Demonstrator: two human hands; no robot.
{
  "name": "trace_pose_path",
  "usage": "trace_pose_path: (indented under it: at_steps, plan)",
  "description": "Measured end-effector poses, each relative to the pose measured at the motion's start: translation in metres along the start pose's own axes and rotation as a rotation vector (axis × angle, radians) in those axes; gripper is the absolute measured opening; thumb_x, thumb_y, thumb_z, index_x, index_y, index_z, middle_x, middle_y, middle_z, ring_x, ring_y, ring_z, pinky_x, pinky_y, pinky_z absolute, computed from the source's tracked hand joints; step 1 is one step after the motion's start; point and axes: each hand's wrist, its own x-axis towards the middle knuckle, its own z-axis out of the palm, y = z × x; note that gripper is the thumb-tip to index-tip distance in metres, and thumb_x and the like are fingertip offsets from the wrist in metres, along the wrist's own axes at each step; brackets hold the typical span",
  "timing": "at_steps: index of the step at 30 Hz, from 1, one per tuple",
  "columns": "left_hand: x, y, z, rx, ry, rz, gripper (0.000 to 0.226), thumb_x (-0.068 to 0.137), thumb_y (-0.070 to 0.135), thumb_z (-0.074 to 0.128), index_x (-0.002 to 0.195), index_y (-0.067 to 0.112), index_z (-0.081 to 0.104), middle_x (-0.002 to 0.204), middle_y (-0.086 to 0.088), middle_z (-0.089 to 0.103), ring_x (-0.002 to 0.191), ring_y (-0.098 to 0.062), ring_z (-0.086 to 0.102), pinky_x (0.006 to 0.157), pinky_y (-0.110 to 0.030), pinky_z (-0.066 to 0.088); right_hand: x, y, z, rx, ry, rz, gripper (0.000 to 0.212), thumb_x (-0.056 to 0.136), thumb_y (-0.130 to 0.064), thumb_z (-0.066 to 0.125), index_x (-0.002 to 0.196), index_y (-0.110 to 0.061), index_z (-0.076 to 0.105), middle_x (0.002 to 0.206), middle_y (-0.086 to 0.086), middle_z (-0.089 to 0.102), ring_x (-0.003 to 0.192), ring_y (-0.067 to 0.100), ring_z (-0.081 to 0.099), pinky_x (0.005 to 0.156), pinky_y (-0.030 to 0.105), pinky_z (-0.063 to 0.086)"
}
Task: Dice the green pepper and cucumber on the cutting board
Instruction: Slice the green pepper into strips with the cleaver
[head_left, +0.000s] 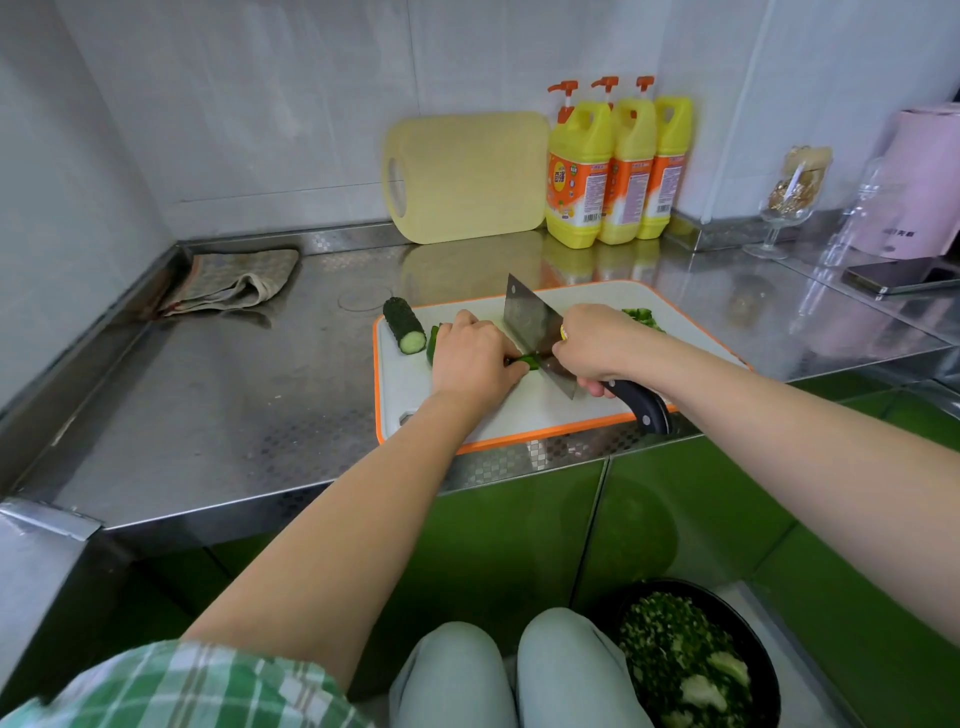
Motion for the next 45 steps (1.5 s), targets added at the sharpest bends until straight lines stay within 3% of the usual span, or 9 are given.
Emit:
trace_pose_path:
  at_steps: [4, 13, 18, 24, 30, 33, 36, 40, 45]
  plan:
    - [0.000, 0.000, 0.000, -0.009, 0.003, 0.001, 0.027, 0.086, 0.046, 0.063, 0.098, 0.027, 0.077, 0.093, -0.003, 0.068, 0.105, -0.028, 0.045, 0.081, -0.035, 0.035, 0.001, -0.002, 0.001, 0.049, -0.006, -0.002, 0.010, 0.086, 0.003, 0.057, 0.086, 0.005, 0.067, 0.056, 0.014, 0.057, 0.049, 0.025, 0.051, 0.053, 0.027, 0.045]
    - [-0.003, 0.000, 0.000, -0.007, 0.015, 0.015, 0.028, 0.086, 0.042, 0.058, 0.098, 0.025, 0.077, 0.092, -0.004, 0.068, 0.104, -0.028, 0.045, 0.077, -0.034, 0.032, 0.006, 0.001, 0.014, 0.248, 0.094, 0.043, 0.015, 0.088, 0.000, 0.056, 0.087, 0.009, 0.069, 0.081, 0.023, 0.071, 0.065, 0.033, 0.065, 0.066, 0.035, 0.056]
    - [-0.004, -0.004, 0.000, -0.006, 0.018, 0.034, 0.027, 0.087, 0.035, 0.056, 0.099, 0.022, 0.077, 0.093, -0.004, 0.070, 0.105, -0.029, 0.046, 0.076, -0.033, 0.034, -0.003, 0.008, 0.002, 0.289, 0.126, -0.034, 0.033, 0.096, -0.010, 0.044, 0.064, -0.009, 0.046, 0.062, 0.008, 0.056, 0.050, 0.019, 0.054, 0.046, 0.021, 0.041]
    - [-0.005, -0.002, 0.001, -0.061, 0.063, 0.019, 0.020, 0.086, 0.032, 0.063, 0.098, 0.025, 0.078, 0.090, -0.003, 0.072, 0.103, -0.029, 0.048, 0.076, -0.033, 0.033, -0.006, -0.002, 0.003, 0.093, 0.019, 0.021, 0.009, 0.089, -0.001, 0.058, 0.082, 0.001, 0.063, 0.055, 0.011, 0.056, 0.047, 0.022, 0.050, 0.063, 0.028, 0.050]
    - [-0.003, -0.002, 0.001, -0.077, 0.055, -0.006, 0.020, 0.086, 0.032, 0.063, 0.096, 0.025, 0.078, 0.088, -0.002, 0.071, 0.102, -0.027, 0.047, 0.075, -0.032, 0.031, -0.005, -0.011, 0.003, 0.093, 0.015, 0.058, 0.013, 0.091, -0.003, 0.058, 0.081, 0.001, 0.065, 0.053, 0.010, 0.057, 0.044, 0.020, 0.051, 0.055, 0.025, 0.046]
    - [-0.004, -0.002, 0.003, -0.080, 0.055, -0.020, 0.020, 0.085, 0.034, 0.064, 0.098, 0.026, 0.078, 0.091, -0.003, 0.071, 0.105, -0.027, 0.046, 0.078, -0.033, 0.034, 0.001, -0.014, 0.013, 0.138, 0.064, 0.088, 0.016, 0.093, -0.004, 0.053, 0.082, 0.003, 0.061, 0.035, 0.009, 0.052, 0.030, 0.019, 0.049, 0.048, 0.024, 0.047]
    - [-0.005, -0.003, 0.005, -0.102, 0.083, -0.035, 0.023, 0.082, 0.034, 0.067, 0.100, 0.022, 0.077, 0.098, -0.006, 0.068, 0.107, -0.029, 0.045, 0.083, -0.036, 0.039, 0.001, -0.007, 0.014, 0.183, 0.119, 0.060, 0.016, 0.093, -0.003, 0.052, 0.088, 0.006, 0.065, 0.045, 0.013, 0.055, 0.043, 0.026, 0.054, 0.056, 0.032, 0.052]
    - [-0.005, -0.004, 0.006, -0.094, 0.136, -0.056, 0.021, 0.078, 0.034, 0.070, 0.089, 0.017, 0.078, 0.096, -0.008, 0.064, 0.105, -0.030, 0.045, 0.086, -0.037, 0.042, -0.001, 0.000, 0.002, 0.208, 0.124, 0.039, 0.026, 0.097, -0.010, 0.047, 0.076, 0.002, 0.058, 0.051, 0.014, 0.058, 0.042, 0.025, 0.051, 0.052, 0.027, 0.046]
    - [-0.004, -0.003, 0.005, -0.077, 0.107, -0.071, 0.018, 0.077, 0.033, 0.069, 0.077, 0.017, 0.077, 0.093, -0.008, 0.064, 0.102, -0.030, 0.045, 0.082, -0.039, 0.042, -0.004, -0.007, 0.003, 0.025, 0.032, 0.013, 0.016, 0.089, -0.002, 0.058, 0.076, 0.002, 0.066, 0.044, 0.009, 0.056, 0.046, 0.022, 0.052, 0.069, 0.029, 0.054]
